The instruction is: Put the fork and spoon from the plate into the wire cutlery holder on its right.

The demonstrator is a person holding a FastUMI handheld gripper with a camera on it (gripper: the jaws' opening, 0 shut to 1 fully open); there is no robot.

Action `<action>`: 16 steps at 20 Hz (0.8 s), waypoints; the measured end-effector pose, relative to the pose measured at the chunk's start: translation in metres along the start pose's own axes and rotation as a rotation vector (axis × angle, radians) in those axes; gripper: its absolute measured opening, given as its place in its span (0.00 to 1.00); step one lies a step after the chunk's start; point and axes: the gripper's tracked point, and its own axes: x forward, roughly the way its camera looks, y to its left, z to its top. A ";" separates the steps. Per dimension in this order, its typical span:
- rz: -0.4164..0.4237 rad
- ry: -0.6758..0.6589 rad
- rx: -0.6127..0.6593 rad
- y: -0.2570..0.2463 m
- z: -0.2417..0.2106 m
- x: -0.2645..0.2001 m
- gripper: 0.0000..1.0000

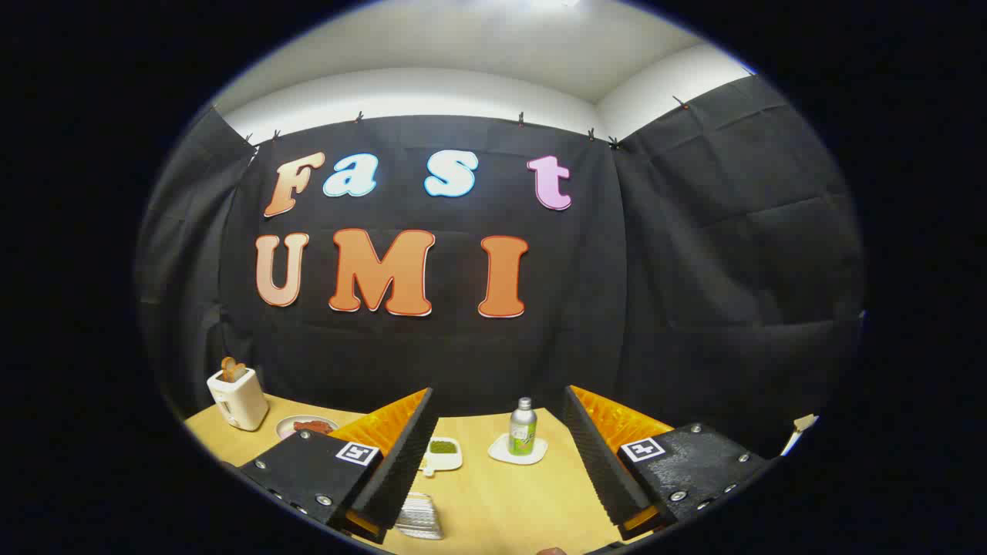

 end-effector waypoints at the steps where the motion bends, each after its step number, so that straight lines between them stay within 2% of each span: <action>1: 0.003 0.020 0.031 0.014 -0.005 -0.005 0.98; 4: 0.015 0.080 0.075 0.053 -0.017 -0.017 0.98; 10: -0.058 0.070 0.024 0.091 -0.005 -0.039 0.98; 16: -0.004 0.058 -0.038 0.124 0.010 -0.058 0.98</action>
